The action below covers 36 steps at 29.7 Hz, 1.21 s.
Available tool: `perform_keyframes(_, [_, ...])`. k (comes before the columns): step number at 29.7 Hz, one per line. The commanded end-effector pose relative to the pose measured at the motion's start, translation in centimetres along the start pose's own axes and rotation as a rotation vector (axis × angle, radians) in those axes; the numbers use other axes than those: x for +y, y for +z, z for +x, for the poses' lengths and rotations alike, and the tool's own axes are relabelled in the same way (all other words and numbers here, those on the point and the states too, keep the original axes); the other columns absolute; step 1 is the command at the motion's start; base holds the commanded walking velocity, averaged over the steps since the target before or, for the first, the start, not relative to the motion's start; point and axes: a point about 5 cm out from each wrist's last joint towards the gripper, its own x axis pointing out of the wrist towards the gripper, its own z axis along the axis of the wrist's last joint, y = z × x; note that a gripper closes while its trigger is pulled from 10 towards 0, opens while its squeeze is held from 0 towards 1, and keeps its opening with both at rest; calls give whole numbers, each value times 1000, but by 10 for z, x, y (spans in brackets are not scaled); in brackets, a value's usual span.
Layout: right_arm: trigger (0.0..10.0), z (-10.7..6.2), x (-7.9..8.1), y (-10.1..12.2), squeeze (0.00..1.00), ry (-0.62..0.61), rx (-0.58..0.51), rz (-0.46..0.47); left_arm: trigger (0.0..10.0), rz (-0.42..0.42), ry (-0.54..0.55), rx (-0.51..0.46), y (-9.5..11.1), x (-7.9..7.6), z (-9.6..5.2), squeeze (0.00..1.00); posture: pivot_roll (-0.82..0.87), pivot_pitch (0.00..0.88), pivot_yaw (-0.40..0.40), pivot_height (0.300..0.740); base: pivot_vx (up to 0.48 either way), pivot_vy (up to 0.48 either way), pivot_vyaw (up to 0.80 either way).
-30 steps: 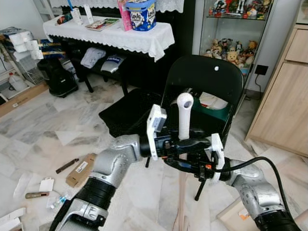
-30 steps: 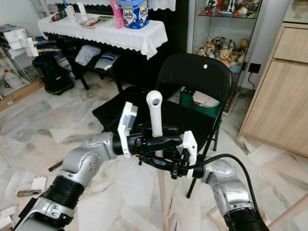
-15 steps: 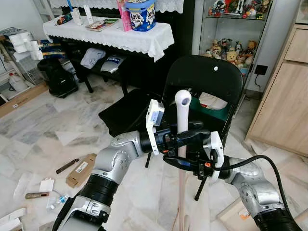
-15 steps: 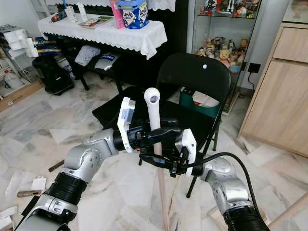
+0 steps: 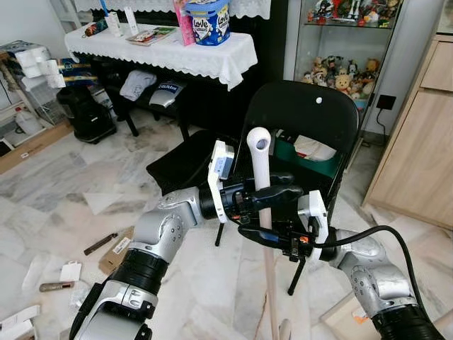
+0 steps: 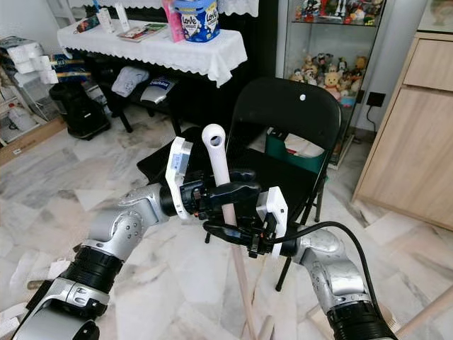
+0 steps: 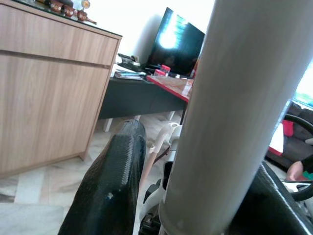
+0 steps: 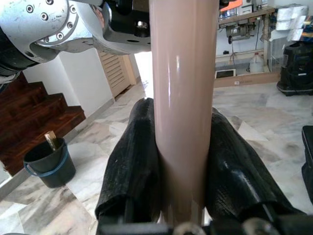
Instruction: Sweep floor
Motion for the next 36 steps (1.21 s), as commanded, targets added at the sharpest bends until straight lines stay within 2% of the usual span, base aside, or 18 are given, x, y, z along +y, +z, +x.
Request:
perform_keyframes(1, [0,0,5,4,0,39,-9,-24,10000,88,126,-77,28,15,-26,0,-100,0,134,740,0,0,0])
perform_keyframes(6, [0,-1,4,5,0,34,-8,-26,10000,89,130,-78,30,15,-29,0,-99,0,132,740,0,0,0])
perform_keyframes(7, [0,-1,4,5,0,33,-8,-26,10000,77,120,-80,28,14,-28,1000,-99,0,132,740,0,0,0])
perform_keyframes(10, [0,-1,4,5,0,31,-8,-27,9490,65,101,-84,26,12,-27,1000,-99,0,131,740,0,0,0])
perform_keyframes(11, [0,0,4,5,0,31,-8,-26,9961,70,106,-81,24,11,-26,1000,-99,0,131,740,0,0,0])
perform_keyframes(19, [0,-1,3,6,0,22,-10,-30,9804,67,97,-62,23,13,-30,1000,-102,0,134,740,0,0,0])
perform_keyframes(28, [0,-1,2,5,0,10,-11,-32,10000,92,163,-81,28,19,-41,1000,-102,0,135,740,0,0,0])
perform_keyframes(29, [0,-2,2,5,0,9,-11,-32,10000,92,163,-83,28,19,-42,0,-102,0,135,740,0,0,0])
perform_keyframes(36, [0,-2,2,5,0,11,-9,-28,10000,80,122,-119,32,15,-42,0,-101,0,135,740,0,0,0])
